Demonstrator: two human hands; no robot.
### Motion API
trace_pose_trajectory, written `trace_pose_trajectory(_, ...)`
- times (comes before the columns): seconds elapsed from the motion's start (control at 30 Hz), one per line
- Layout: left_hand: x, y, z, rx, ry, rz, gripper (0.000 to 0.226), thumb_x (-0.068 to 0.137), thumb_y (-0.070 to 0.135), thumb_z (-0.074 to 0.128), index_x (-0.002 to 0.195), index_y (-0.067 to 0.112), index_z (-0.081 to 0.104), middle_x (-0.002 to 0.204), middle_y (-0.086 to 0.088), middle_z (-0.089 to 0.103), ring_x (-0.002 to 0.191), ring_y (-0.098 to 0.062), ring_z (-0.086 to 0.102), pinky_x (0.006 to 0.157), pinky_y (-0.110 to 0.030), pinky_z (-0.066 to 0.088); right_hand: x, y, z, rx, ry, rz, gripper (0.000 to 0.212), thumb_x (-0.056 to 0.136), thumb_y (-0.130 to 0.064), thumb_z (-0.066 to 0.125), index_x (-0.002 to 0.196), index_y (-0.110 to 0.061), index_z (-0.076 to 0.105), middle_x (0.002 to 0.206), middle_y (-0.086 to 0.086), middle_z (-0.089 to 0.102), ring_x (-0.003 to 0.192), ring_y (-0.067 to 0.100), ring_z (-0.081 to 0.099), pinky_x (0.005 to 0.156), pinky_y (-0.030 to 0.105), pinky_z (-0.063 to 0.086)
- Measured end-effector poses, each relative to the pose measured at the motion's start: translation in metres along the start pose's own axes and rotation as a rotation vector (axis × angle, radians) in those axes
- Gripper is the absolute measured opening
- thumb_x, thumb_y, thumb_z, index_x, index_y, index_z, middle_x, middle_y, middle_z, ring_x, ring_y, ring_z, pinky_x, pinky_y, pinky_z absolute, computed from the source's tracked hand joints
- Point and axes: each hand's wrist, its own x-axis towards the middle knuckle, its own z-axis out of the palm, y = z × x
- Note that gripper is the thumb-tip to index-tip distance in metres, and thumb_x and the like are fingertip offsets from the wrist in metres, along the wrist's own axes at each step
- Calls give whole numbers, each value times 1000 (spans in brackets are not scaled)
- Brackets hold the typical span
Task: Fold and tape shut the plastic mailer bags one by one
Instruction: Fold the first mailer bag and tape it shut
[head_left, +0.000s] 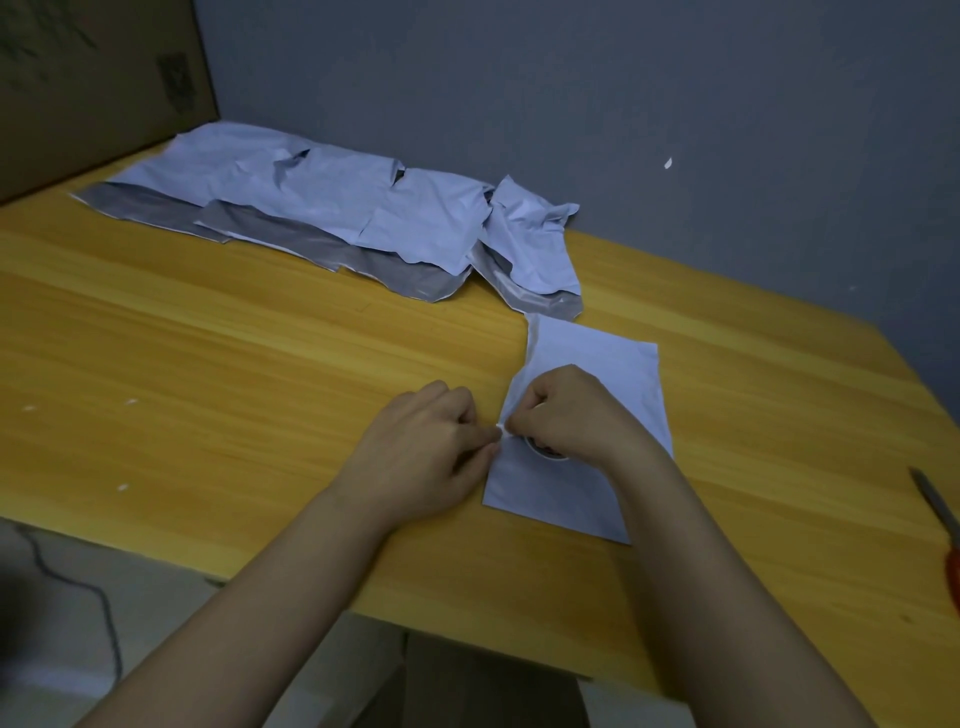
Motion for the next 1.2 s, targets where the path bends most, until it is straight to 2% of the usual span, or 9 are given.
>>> trace_pose_trajectory(0.13,1,2,0,61,2,3,39,90,38,41,88,21,76,73,2,52,66,-20,49,50,-31,38,0,-3,0,-28,-7,0,17,78,-16,72,73,-1,64,66,13,58,58,18,53,55,28,43)
trace_pose_trajectory(0.27,2,5,1,116,14,-9,41,91,39,39,81,21,75,74,1,51,67,-20,48,50,-31,37,0,-6,0,-90,-17,17,15,77,-17,71,75,-5,62,74,12,63,69,22,60,63,33,49)
trace_pose_trajectory(0.47,0,3,3,90,42,-15,43,91,38,40,83,18,76,77,2,54,69,-19,48,53,-32,40,-1,-14,-2,-158,-62,34,20,78,-21,71,74,-8,57,75,10,59,75,24,60,66,33,48)
trace_pose_trajectory(0.6,0,2,5,101,47,17,41,91,37,40,91,19,76,77,2,54,69,-20,49,53,-32,40,-4,-17,-4,-207,-83,33,20,81,-23,70,77,-8,57,78,9,59,83,25,62,68,33,49)
trace_pose_trajectory(0.73,1,3,6,181,44,8,44,91,39,38,85,20,77,75,2,53,69,-20,50,53,-32,37,-6,-23,-6,-292,-115,30,26,88,-20,63,66,-13,50,68,2,50,72,18,53,55,25,39)
trace_pose_trajectory(0.87,4,9,5,251,53,-10,42,89,40,40,78,23,76,71,2,53,66,-21,51,54,-30,35,-3,-24,-2,-423,-121,38,39,89,-23,60,57,-14,41,57,1,42,54,12,40,46,25,27)
trace_pose_trajectory(1.1,6,7,4,237,-1,-10,44,84,50,41,79,24,77,71,3,51,67,-21,52,53,-28,32,3,-24,-1,-537,-91,35,35,86,-28,63,65,-14,39,64,3,43,57,13,42,47,26,30)
trace_pose_trajectory(1.2,7,8,3,239,-1,-2,43,84,49,43,76,23,76,71,3,51,67,-20,52,54,-28,31,0,-19,-2,-482,-24,-9,28,83,-30,67,87,-12,46,82,2,49,75,19,50,59,28,37)
